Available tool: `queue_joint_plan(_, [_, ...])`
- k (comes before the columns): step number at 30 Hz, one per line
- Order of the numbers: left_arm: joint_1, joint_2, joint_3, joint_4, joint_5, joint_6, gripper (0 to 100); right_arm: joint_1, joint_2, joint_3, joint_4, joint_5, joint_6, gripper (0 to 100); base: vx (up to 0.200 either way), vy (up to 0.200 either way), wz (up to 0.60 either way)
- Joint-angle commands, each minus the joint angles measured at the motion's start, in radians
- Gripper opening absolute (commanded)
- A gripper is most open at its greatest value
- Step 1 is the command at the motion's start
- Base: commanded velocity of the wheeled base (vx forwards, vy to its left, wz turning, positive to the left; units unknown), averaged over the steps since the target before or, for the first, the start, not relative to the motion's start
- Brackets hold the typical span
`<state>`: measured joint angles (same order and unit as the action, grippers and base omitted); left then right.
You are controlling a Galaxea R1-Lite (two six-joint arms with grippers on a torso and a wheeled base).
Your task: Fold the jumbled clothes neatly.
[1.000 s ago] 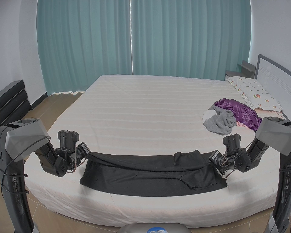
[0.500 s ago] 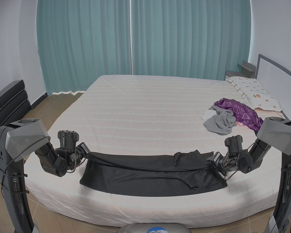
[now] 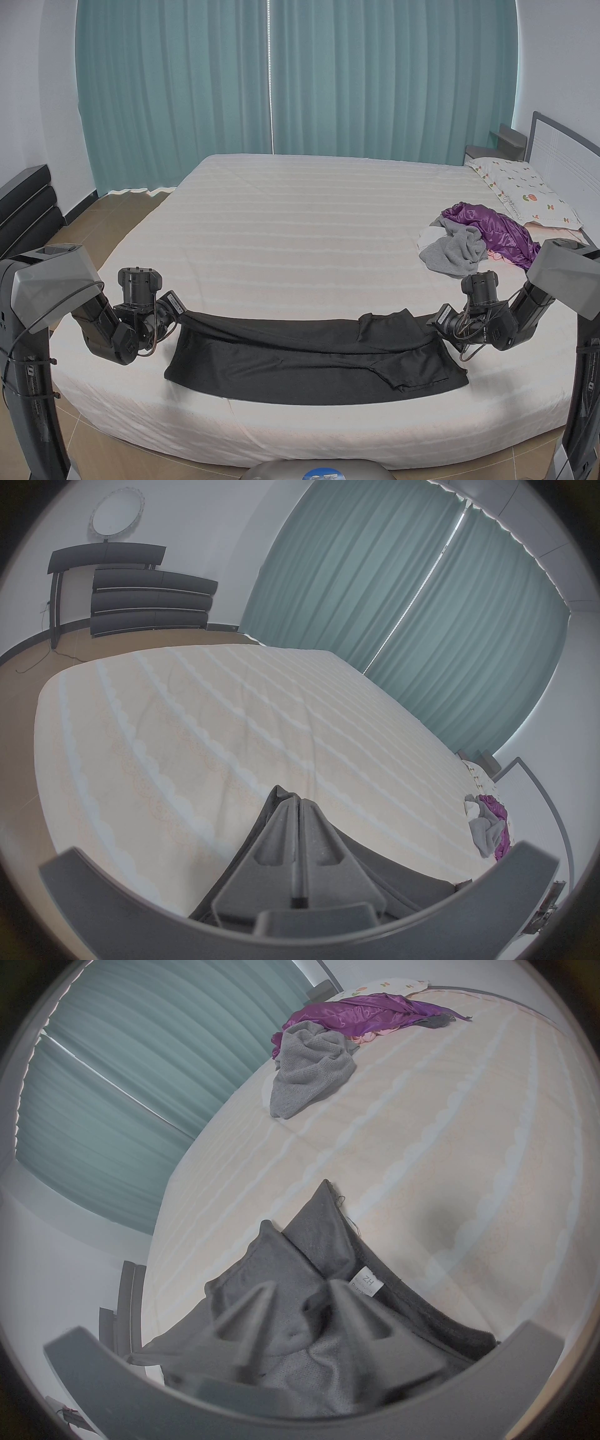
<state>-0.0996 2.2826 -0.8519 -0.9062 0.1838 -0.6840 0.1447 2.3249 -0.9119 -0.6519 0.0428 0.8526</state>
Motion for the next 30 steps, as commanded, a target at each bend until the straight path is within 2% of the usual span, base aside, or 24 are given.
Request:
queue_joint_plan(1, [0.000,0.002,0.005,-0.002,0.000,0.000,0,0.000,0.016,-0.005,-0.002,0.000,-0.003,0,0.000,0.000,0.00])
queue_joint_plan(15, [0.000,0.000,0.005,-0.003,0.000,0.000,0,-0.010,-0.030,0.022,-0.006,0.003,0.005,0,0.000,0.000,0.00])
queue_joint_plan(21, [0.006,0.002,-0.016,-0.003,-0.001,-0.002,0,-0.037,-0.045,-0.013,-0.018,0.003,0.014,0,0.000,0.000,0.00])
queue_joint_plan(26, [0.026,0.008,-0.105,-0.003,-0.009,-0.009,0,-0.042,-0.050,-0.105,-0.018,-0.003,0.102,0,0.000,0.000,0.00])
queue_joint_plan(30, [0.040,0.021,-0.164,-0.005,-0.009,-0.011,0,-0.043,-0.053,-0.140,-0.040,-0.034,0.129,0,0.000,0.000,0.00])
